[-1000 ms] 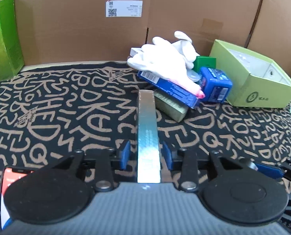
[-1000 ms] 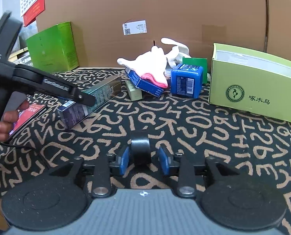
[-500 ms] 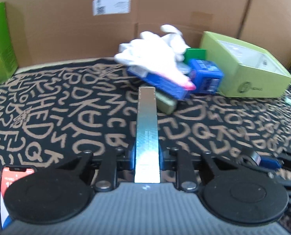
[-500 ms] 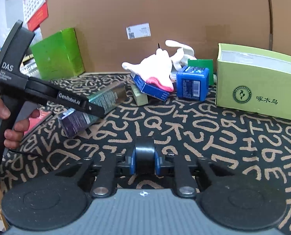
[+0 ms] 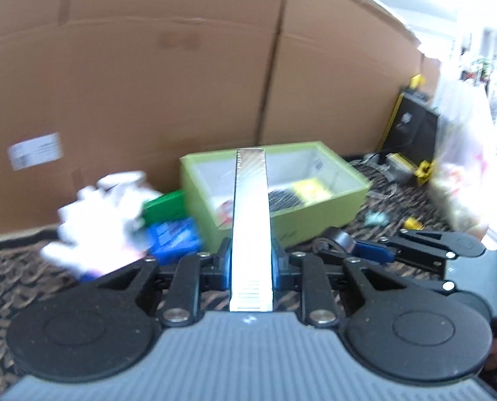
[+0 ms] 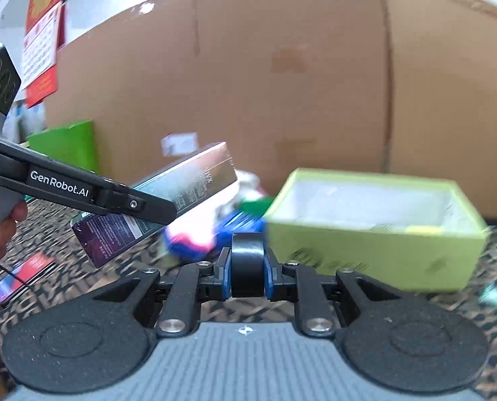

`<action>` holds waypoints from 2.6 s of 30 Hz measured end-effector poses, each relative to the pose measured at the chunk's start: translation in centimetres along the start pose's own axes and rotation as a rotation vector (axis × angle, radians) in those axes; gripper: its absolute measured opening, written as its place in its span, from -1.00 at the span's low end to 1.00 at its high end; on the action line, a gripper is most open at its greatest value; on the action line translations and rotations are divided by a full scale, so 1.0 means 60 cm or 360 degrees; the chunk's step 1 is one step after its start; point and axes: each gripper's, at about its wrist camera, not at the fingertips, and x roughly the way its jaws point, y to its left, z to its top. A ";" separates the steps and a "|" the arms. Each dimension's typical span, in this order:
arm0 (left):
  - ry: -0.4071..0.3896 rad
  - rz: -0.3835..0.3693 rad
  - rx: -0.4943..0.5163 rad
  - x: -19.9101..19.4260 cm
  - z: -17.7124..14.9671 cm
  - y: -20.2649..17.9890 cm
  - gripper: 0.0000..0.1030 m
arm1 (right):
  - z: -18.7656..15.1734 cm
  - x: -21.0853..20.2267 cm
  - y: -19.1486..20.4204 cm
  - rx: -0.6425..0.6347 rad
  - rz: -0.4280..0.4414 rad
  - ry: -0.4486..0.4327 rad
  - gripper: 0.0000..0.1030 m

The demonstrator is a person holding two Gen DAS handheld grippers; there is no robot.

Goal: Organize objects
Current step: 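Carry the silver box and black roll into the green box and release both, then withdraw both tools from the green box toward the pile, then grasp the white glove with the right tool while the left tool grasps the blue medicine box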

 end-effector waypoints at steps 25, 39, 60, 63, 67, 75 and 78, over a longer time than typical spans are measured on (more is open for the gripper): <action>0.0162 -0.0056 -0.0076 0.382 0.101 -0.040 -0.55 | 0.036 0.197 -0.285 0.0186 -0.0450 0.0133 -0.58; -0.0133 -0.0003 -0.0044 0.273 0.101 -0.050 1.00 | 0.030 0.155 -0.276 0.0042 -0.0553 0.0013 0.66; -0.0164 0.0400 -0.0225 -0.018 -0.112 0.053 1.00 | -0.014 -0.017 -0.068 0.0031 -0.0313 -0.0311 0.94; -0.0115 0.0471 -0.0295 -0.028 -0.145 0.089 1.00 | -0.041 0.008 -0.032 0.0032 -0.0231 -0.0221 0.94; -0.0065 0.0561 -0.0428 -0.038 -0.176 0.141 1.00 | -0.064 0.045 0.004 0.0050 -0.0156 -0.0114 0.94; -0.0063 0.0582 -0.0552 -0.064 -0.197 0.192 1.00 | -0.075 0.123 0.076 -0.0013 0.0047 0.0025 0.74; -0.0066 0.0588 -0.0550 -0.069 -0.199 0.200 1.00 | -0.058 0.164 0.093 -0.0008 0.0119 0.0053 0.63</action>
